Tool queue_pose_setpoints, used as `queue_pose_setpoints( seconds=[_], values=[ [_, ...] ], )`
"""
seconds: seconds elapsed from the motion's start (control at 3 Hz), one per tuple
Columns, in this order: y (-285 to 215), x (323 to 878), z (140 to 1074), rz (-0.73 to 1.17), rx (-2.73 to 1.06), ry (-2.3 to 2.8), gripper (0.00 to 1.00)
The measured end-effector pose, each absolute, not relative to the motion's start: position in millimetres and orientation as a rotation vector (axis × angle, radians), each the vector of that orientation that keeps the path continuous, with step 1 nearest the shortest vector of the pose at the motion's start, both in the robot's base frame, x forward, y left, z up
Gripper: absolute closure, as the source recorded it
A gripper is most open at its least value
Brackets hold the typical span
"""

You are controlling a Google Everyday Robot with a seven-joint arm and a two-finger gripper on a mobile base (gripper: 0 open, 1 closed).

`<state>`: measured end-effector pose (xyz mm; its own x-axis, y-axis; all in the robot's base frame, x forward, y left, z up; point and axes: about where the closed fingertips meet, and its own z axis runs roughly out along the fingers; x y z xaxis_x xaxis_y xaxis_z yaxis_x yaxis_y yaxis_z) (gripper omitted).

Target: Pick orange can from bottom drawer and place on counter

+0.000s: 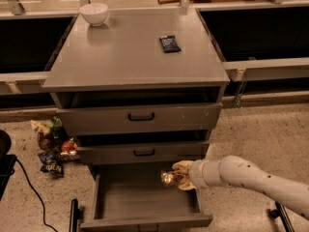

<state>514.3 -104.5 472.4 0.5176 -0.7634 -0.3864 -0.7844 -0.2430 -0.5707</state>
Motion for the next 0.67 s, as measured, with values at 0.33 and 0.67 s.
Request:
queue_pose_setpoints(
  seconds=[0.33,0.67],
  values=[
    [-109,512,522,-0.021,-2.005,1.159,1.0],
    [-121,504,590,-0.087,-1.959,0.996,1.0]
  ],
)
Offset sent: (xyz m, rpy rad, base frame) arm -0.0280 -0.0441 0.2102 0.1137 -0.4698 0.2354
